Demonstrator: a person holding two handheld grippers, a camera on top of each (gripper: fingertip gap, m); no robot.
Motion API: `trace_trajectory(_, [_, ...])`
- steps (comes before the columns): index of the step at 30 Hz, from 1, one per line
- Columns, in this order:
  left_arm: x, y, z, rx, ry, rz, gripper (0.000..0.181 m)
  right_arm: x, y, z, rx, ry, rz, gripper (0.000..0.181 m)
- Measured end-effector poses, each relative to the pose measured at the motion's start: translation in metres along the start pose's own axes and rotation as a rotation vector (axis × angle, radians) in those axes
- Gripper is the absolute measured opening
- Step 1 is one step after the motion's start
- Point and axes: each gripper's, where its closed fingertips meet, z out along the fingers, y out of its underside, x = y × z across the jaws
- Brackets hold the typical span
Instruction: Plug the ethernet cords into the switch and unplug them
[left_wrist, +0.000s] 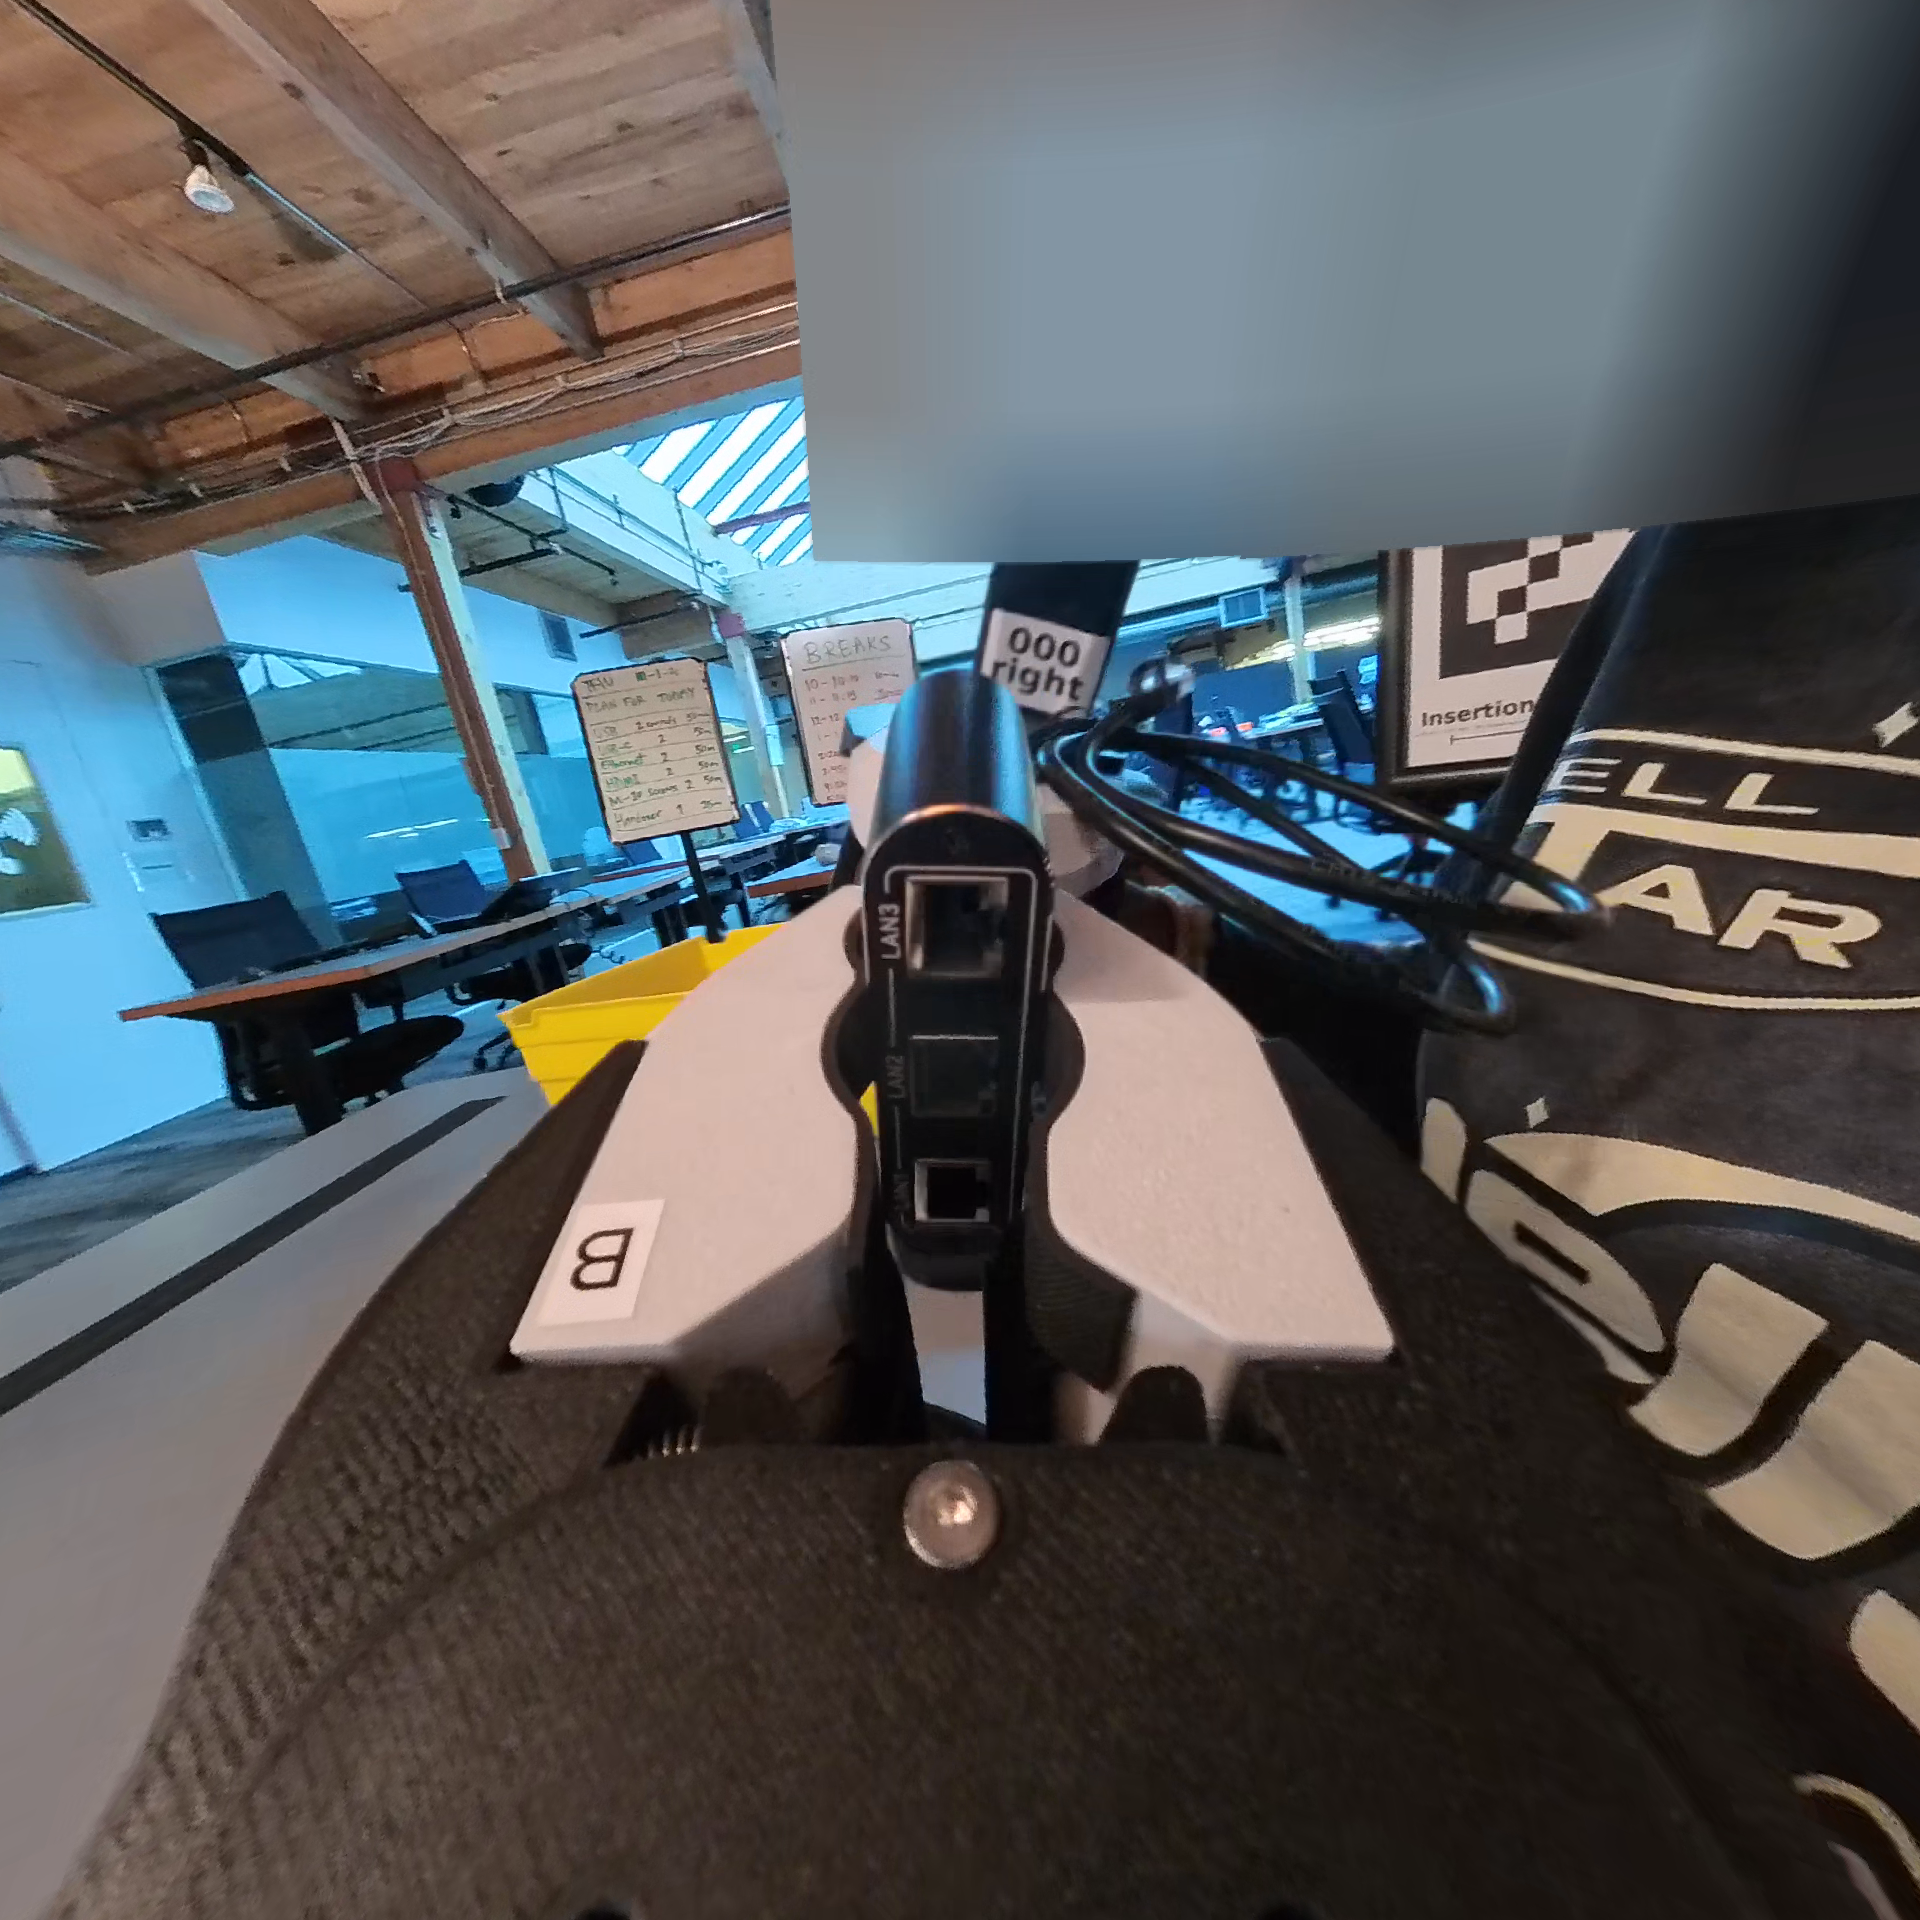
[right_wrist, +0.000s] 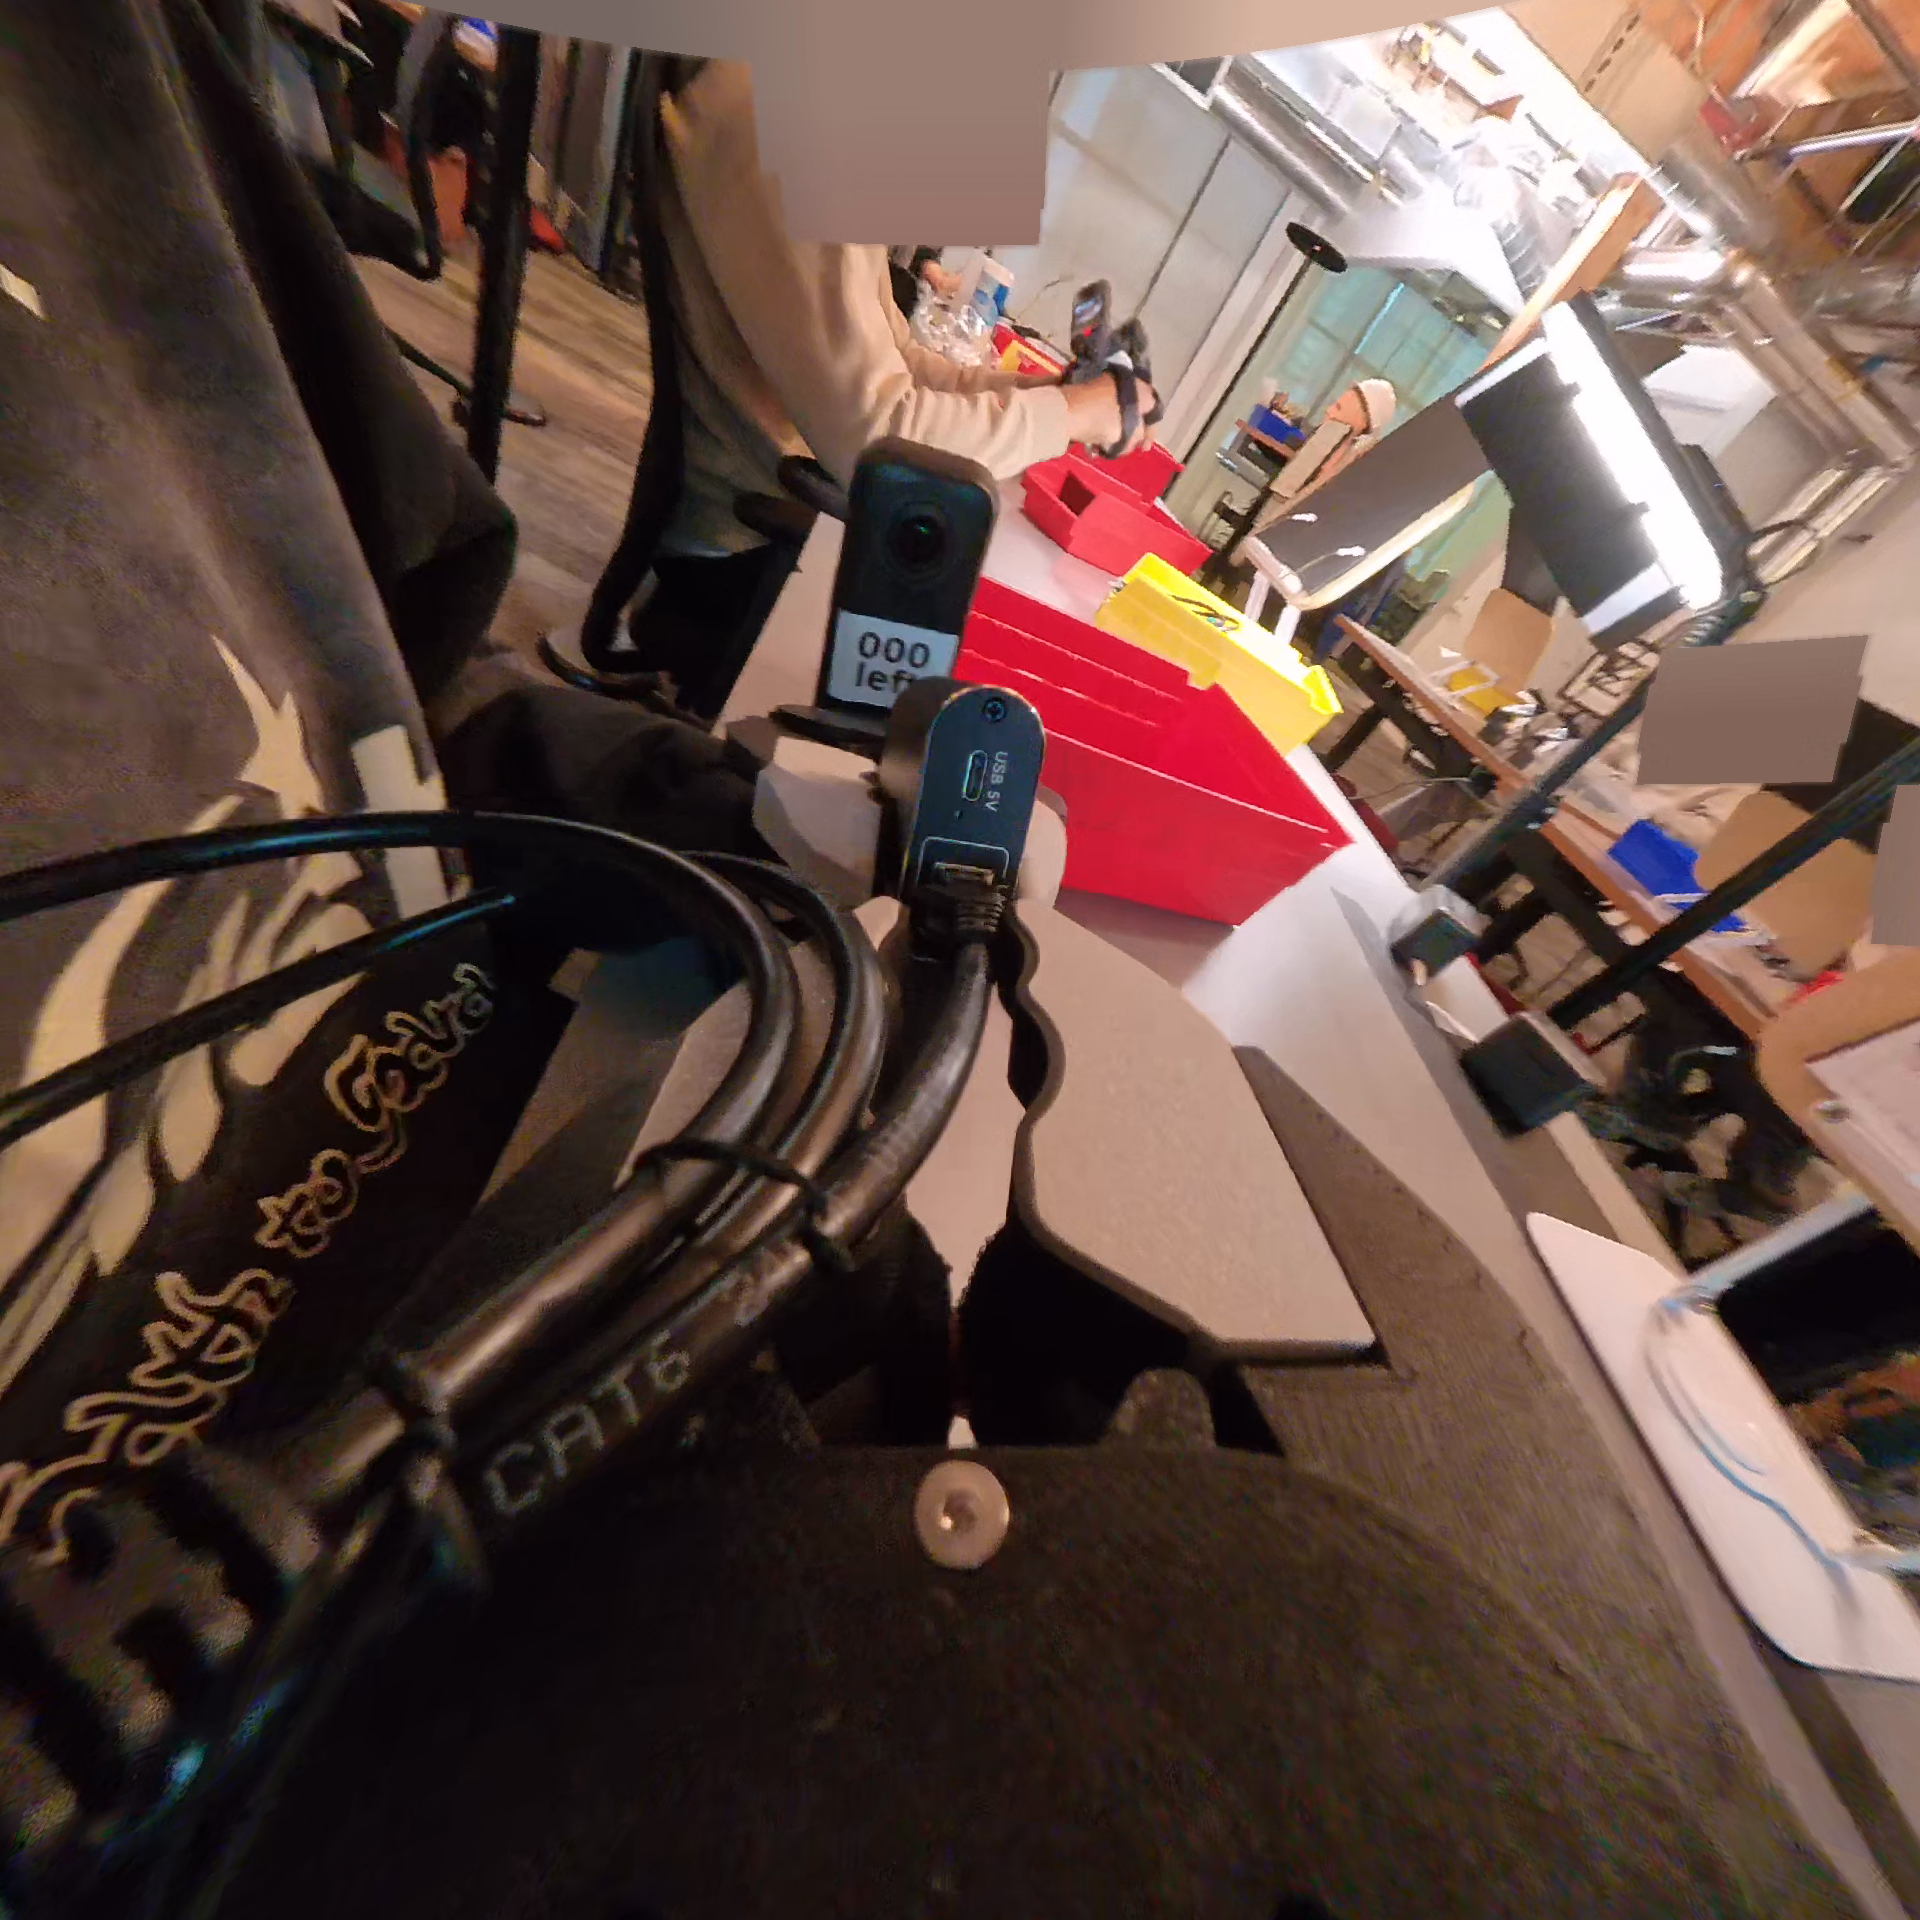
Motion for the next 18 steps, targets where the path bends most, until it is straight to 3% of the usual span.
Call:
trace_trajectory(1, [-0.001,0.0,0.0,-0.001,-0.016,0.024,0.026,0.001,0.0,0.001,-0.016,0.019,-0.023,0.014])
trace_trajectory(8, [-0.011,-0.005,-0.003,-0.023,-0.148,0.207,0.026,0.014,0.0,0.004,-0.052,0.147,-0.151,0.015])
trace_trajectory(18, [-0.018,-0.008,-0.006,-0.003,-0.156,0.145,0.026,0.02,-0.006,0.009,-0.015,0.212,-0.164,0.015])
